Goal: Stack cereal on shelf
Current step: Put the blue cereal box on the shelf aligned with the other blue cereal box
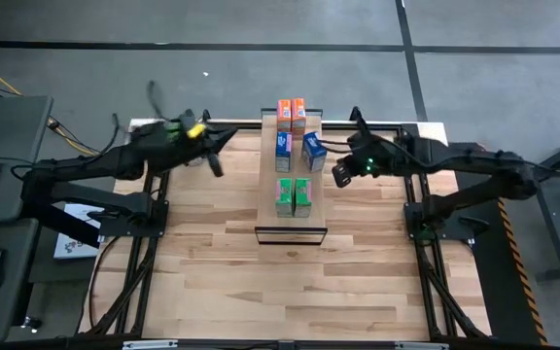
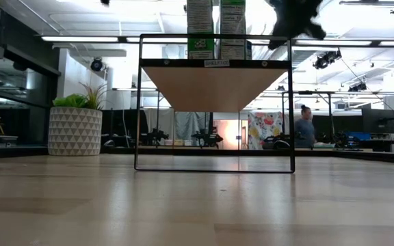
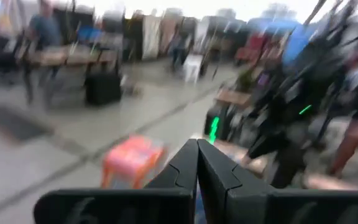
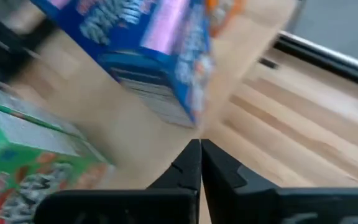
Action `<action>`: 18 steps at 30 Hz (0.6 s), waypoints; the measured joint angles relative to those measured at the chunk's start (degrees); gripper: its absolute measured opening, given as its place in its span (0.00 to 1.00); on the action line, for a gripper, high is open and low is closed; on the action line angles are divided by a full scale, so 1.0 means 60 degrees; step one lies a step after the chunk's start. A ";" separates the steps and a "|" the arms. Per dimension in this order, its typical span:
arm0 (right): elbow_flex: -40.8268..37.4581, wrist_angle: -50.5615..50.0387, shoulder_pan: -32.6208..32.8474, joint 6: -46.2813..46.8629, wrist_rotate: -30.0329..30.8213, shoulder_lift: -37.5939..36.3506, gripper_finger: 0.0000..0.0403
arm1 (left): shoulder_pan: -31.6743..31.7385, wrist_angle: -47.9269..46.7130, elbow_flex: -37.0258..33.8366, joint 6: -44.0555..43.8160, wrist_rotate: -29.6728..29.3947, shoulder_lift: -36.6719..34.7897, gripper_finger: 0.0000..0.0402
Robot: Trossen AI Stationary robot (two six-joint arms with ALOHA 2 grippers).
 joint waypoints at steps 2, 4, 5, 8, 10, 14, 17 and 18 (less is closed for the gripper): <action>-0.1015 0.1481 -0.0062 0.0076 -0.0181 -0.0484 0.01 | 0.0495 -0.0752 0.0000 -0.0437 0.0171 0.0382 0.00; -0.1800 0.2670 -0.0143 0.0177 -0.0322 -0.0755 0.01 | 0.1158 -0.1425 -0.0011 -0.0697 0.0842 0.0853 0.00; -0.2126 0.3141 -0.0196 0.0174 -0.0401 -0.0816 0.00 | 0.1510 -0.1564 -0.0011 -0.0757 0.1343 0.1123 0.00; -0.2761 0.4085 -0.0339 0.0117 -0.0445 -0.0845 0.00 | 0.2462 -0.1410 -0.0011 -0.0776 0.3259 0.2017 0.00; -0.3033 0.4371 -0.0456 0.0065 -0.0474 -0.0815 0.00 | 0.2891 -0.1153 -0.0011 -0.0780 0.4393 0.2546 0.00; -0.3470 0.4861 -0.0603 -0.0335 -0.0618 -0.0779 0.00 | 0.3265 -0.0864 -0.0010 -0.0651 0.5066 0.3276 0.00; -0.3576 0.4830 -0.0694 -0.0608 -0.0184 -0.0772 0.00 | 0.3332 -0.0861 -0.0007 -0.0493 0.5065 0.3654 0.00; -0.3576 0.4845 -0.0732 -0.0798 -0.0046 -0.0772 0.00 | 0.3332 -0.0862 -0.0007 -0.0466 0.5068 0.3765 0.00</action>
